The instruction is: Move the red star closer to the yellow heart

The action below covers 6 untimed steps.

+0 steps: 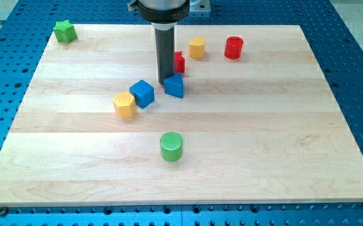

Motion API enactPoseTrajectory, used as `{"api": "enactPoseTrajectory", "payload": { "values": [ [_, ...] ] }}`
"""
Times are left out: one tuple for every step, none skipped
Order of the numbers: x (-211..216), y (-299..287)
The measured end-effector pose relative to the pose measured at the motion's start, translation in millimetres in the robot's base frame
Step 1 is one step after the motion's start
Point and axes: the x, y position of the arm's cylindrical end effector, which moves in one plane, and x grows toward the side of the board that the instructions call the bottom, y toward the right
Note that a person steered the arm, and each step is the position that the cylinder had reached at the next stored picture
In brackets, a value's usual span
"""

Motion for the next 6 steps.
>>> {"api": "enactPoseTrajectory", "payload": {
  "values": [
    [-14, -11],
    [-29, 2],
    [-29, 27],
    [-25, 53],
    [26, 93],
    [13, 122]
  ]
}}
